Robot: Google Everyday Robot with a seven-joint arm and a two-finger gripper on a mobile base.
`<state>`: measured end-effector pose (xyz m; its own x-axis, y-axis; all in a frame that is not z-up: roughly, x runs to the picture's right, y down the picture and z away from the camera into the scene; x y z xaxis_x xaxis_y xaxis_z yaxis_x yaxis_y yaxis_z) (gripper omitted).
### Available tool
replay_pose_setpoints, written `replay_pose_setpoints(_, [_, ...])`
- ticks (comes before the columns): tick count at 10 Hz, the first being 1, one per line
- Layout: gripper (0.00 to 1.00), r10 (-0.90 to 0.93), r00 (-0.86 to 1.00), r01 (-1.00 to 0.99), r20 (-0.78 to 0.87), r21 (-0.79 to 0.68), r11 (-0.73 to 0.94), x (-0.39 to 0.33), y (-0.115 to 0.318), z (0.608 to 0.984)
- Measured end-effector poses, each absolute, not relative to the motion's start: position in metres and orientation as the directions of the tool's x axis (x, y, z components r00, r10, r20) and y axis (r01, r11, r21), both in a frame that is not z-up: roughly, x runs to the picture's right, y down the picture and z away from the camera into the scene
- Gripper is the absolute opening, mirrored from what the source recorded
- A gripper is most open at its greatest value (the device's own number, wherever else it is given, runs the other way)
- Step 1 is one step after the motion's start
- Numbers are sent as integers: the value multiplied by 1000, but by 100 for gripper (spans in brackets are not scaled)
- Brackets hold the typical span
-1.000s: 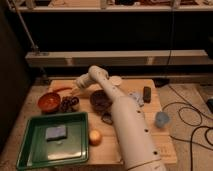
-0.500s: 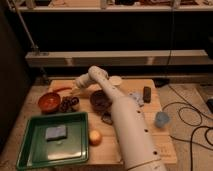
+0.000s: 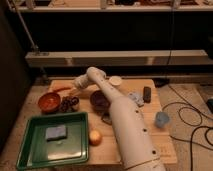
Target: Place pepper in purple bowl
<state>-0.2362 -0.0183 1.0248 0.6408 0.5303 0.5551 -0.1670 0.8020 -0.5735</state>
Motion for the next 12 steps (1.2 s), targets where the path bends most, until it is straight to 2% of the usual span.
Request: replay_pose_setpoints(12, [61,562,643,-209,520,-587,782,-240,-24,1037])
